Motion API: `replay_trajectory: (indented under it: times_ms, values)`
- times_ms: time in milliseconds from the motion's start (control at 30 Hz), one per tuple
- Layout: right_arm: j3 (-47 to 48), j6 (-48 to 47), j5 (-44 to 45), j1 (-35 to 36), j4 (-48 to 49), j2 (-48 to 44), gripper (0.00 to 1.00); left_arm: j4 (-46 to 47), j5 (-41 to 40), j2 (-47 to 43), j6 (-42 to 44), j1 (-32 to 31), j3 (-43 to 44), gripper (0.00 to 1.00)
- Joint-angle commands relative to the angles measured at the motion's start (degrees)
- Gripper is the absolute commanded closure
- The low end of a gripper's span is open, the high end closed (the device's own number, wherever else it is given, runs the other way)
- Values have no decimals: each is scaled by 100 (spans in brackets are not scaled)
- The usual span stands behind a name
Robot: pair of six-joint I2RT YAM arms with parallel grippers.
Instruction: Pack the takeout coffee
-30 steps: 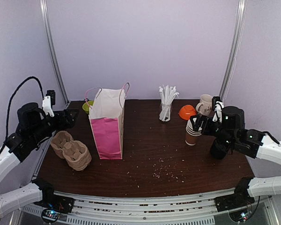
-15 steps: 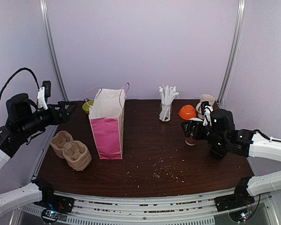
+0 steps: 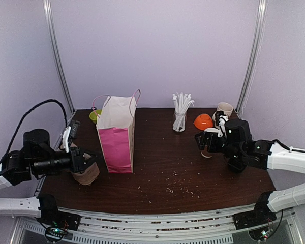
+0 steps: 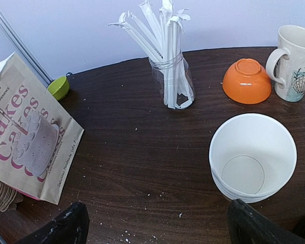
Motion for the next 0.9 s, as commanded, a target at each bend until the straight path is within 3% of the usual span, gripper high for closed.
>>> replay_trajectory:
  times_ms: [0, 67, 167, 367, 600, 767, 867]
  values:
    - [63, 43, 76, 47, 67, -74, 3, 175, -1637, 703, -672, -1419, 57, 77]
    - [67, 74, 70, 54, 35, -72, 3, 173, -1846, 1371, -562, -1627, 269, 78]
    - [16, 142, 105, 64, 4, -110, 3, 277, -2140, 2305, -554, -1643, 393, 91]
    - [-53, 211, 276, 77, -87, -311, 3, 640, -2305, 3214, -622, -1361, 427, 100]
    - [-158, 272, 98, 81, -51, -279, 3, 497, -2410, 2959, -824, -1309, 211, 100]
    - [-148, 182, 52, 79, -62, -187, 3, -522, -2225, 1711, -1233, -1309, 59, 76]
    - [-135, 134, 75, 78, -50, -118, 3, -1794, -2259, 1288, -1832, -1309, 161, 71]
